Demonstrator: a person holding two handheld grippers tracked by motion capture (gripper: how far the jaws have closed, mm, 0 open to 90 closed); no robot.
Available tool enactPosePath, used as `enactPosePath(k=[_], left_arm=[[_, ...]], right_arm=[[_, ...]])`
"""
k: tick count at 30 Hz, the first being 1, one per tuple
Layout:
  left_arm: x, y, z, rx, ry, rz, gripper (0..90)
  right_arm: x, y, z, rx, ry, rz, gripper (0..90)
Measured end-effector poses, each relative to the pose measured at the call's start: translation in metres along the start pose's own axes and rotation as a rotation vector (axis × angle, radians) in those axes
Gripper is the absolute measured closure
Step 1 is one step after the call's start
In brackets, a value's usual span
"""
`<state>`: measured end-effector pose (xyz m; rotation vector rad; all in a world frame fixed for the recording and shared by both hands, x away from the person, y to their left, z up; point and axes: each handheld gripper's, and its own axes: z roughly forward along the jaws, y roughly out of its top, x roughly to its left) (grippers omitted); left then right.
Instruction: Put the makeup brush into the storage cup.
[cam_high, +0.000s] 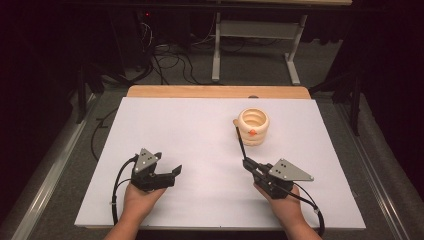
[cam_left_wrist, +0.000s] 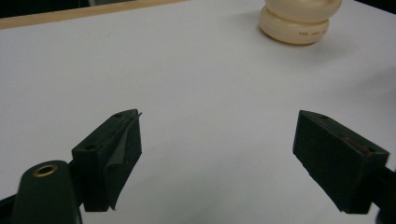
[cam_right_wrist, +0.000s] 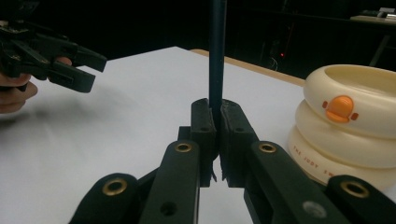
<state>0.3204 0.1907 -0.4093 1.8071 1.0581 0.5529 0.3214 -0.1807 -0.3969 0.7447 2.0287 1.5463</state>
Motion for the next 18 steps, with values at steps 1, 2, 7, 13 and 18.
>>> enactPosePath(k=[1,2,7,13,18], left_arm=[[-0.001,0.001,-0.001,-0.006,-0.006,-0.001,16.1],[-0.002,0.002,-0.002,-0.009,-0.010,0.003,16.1],[-0.007,0.009,-0.008,-0.042,-0.025,0.015,16.1],[-0.014,0.017,-0.010,-0.077,-0.058,0.018,16.2],[-0.025,0.022,-0.009,-0.091,-0.097,0.022,16.2]], right_arm=[[0.001,0.001,0.001,-0.002,-0.001,-0.005,87.8],[0.002,0.001,0.001,-0.010,0.002,-0.002,87.8],[0.002,0.004,0.005,-0.014,0.001,-0.021,87.8],[0.003,0.004,0.012,-0.006,-0.002,-0.042,87.8],[0.010,0.003,0.019,-0.005,0.013,-0.081,87.8]])
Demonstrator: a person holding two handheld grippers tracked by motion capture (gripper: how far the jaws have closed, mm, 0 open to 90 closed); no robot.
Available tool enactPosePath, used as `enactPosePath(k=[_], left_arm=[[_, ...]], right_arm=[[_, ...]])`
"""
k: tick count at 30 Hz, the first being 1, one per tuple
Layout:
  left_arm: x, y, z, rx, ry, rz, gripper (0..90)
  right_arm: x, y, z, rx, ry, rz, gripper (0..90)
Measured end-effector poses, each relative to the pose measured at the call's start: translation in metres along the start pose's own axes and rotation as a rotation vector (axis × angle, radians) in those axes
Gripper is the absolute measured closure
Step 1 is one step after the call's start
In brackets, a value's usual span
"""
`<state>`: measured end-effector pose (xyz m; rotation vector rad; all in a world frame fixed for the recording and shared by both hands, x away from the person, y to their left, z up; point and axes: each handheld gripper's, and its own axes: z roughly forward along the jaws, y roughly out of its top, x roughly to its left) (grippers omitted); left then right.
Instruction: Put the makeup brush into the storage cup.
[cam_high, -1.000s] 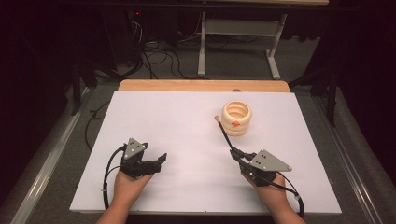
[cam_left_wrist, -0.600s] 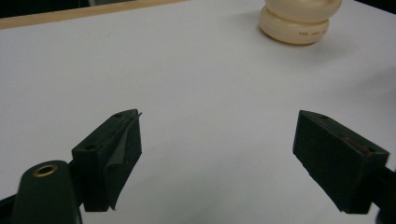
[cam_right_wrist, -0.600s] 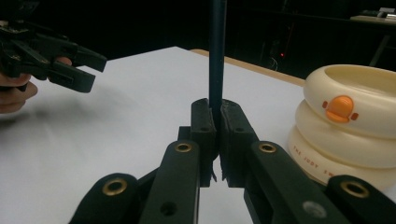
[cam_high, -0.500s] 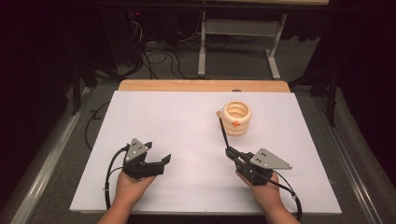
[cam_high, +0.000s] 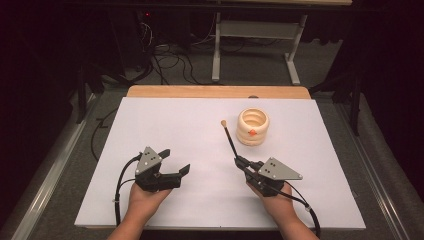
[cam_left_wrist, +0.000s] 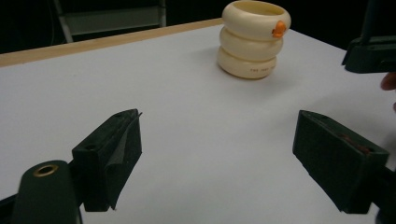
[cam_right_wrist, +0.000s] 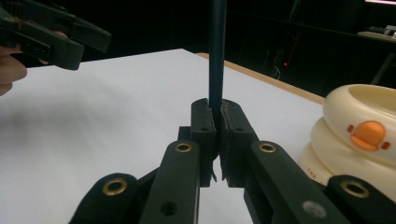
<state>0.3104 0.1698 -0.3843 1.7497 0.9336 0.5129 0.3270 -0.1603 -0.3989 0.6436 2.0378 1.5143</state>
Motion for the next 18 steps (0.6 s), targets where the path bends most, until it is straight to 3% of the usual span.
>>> enactPosePath(k=[5,18], left_arm=[[-0.009,0.004,0.004,-0.010,-0.026,0.015,16.2],[-0.020,0.010,0.013,-0.033,-0.083,0.005,17.0]], right_arm=[[0.007,-0.001,0.004,0.006,0.019,-0.020,87.8],[0.028,-0.004,0.014,0.008,0.066,-0.056,87.8]])
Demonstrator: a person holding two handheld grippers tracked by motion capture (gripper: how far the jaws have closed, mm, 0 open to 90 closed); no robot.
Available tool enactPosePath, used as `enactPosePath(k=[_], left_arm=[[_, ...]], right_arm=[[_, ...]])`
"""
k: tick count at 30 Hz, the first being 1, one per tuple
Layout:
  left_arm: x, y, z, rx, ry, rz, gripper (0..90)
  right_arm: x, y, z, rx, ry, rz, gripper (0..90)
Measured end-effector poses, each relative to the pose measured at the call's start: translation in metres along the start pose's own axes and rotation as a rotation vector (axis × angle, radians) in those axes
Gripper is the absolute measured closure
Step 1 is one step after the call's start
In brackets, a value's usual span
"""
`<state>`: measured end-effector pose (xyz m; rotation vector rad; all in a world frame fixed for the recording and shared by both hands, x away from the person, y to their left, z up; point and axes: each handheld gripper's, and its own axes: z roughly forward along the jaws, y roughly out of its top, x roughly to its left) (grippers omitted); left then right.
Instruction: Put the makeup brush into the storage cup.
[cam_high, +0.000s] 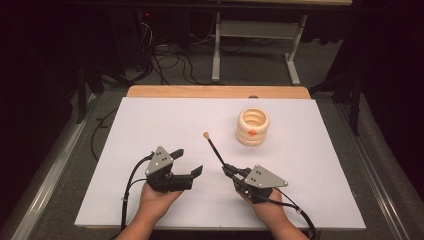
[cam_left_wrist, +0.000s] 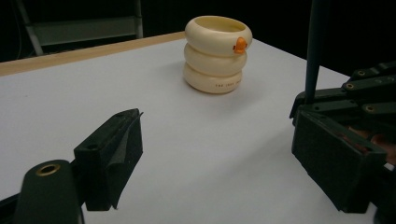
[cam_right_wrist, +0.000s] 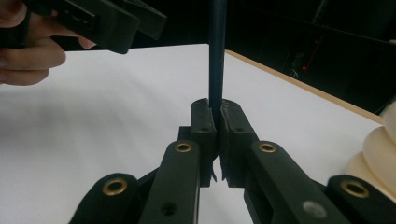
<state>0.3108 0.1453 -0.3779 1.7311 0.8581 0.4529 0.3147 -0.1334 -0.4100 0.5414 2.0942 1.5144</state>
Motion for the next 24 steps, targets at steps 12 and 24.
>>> enactPosePath(k=[12,24], left_arm=[[-0.003,0.008,0.004,-0.024,-0.038,-0.026,19.3],[0.000,0.004,0.006,-0.051,-0.058,-0.031,25.1]], right_arm=[[0.009,0.001,0.006,-0.001,0.032,-0.011,87.8],[0.017,0.000,0.014,0.013,0.044,-0.024,87.8]])
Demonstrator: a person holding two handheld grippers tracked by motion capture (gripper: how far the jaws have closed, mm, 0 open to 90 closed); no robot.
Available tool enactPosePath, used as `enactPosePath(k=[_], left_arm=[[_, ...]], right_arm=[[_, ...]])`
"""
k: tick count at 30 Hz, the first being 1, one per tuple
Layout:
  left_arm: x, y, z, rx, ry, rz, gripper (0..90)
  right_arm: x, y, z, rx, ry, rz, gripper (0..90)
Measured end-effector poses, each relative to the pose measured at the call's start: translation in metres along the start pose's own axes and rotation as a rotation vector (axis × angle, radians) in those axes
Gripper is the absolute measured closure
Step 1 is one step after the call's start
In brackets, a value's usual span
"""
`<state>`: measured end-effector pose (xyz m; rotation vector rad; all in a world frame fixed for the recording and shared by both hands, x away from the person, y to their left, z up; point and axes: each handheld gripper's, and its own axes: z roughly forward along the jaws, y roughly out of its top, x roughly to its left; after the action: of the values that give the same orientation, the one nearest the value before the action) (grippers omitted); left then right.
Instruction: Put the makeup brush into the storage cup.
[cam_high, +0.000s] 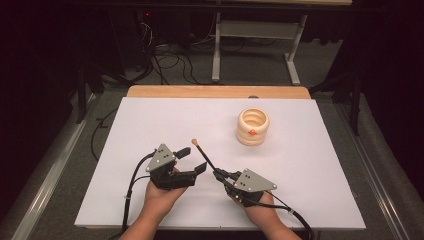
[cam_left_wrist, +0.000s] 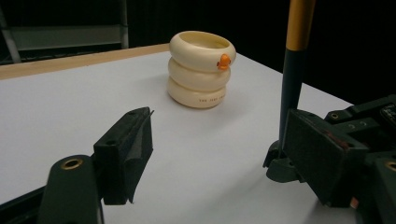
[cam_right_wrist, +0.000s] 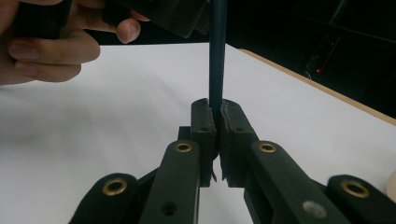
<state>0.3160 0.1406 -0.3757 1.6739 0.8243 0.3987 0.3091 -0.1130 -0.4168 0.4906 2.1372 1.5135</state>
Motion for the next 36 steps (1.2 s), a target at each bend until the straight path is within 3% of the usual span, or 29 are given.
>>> enactPosePath(k=[17,25,36], left_arm=[[-0.002,0.000,0.000,-0.017,-0.055,-0.006,32.2],[-0.003,0.002,-0.003,-0.048,-0.101,-0.016,45.2],[-0.002,0.001,-0.004,-0.054,-0.128,-0.005,62.1]], right_arm=[[0.000,-0.001,0.003,0.017,-0.007,0.000,87.8],[-0.001,0.001,0.006,0.029,0.001,-0.002,87.8],[0.005,-0.001,0.013,0.064,0.013,-0.042,87.8]])
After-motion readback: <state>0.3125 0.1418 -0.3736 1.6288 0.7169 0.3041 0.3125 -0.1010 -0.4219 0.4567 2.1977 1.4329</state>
